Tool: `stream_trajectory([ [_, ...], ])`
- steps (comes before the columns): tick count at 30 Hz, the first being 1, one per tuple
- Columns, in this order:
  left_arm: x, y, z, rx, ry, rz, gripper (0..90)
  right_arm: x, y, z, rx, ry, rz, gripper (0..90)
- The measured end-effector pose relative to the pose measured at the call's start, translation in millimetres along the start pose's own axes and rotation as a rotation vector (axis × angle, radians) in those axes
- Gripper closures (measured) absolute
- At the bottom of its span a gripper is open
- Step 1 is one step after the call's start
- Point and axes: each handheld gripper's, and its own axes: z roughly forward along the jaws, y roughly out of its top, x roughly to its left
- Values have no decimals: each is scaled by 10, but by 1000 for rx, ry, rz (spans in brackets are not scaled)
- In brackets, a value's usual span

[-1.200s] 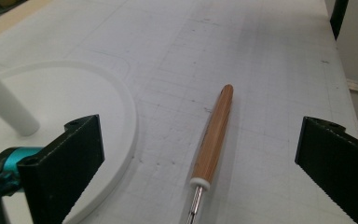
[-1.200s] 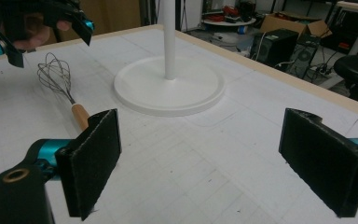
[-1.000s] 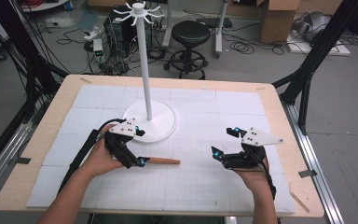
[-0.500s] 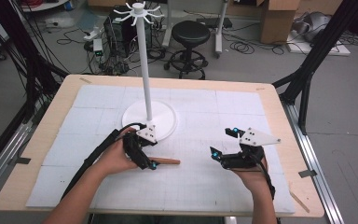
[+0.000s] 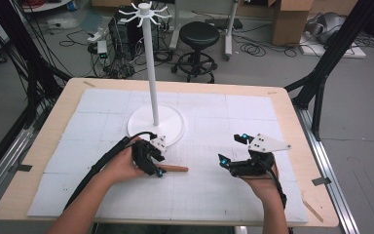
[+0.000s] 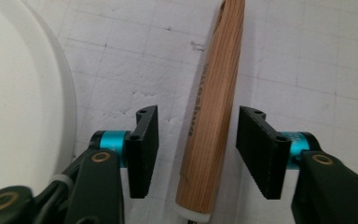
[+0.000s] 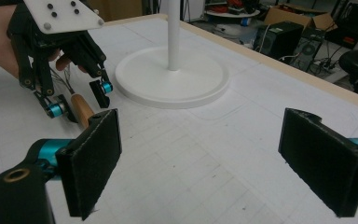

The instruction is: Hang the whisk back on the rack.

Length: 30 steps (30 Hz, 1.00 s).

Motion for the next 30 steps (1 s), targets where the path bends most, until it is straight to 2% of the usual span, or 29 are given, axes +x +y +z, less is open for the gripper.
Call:
stream_trajectory([
  [13,-67,75,38,66,15,37,671,2,-4,10,7,-4,-3,124],
  [16,-84,86,37,76,21,58,686,1,-3,5,4,-5,-4,126],
  [18,-92,86,38,75,16,62,718,2,-2,-1,4,-6,-2,126],
  [22,-104,89,39,76,23,72,724,-3,-3,-5,0,-6,-3,128],
  [27,-107,84,-1,61,29,86,726,-6,-4,-5,-1,-5,-4,131],
  [30,-85,73,-120,-4,26,67,726,-6,-6,-12,2,-9,0,132],
])
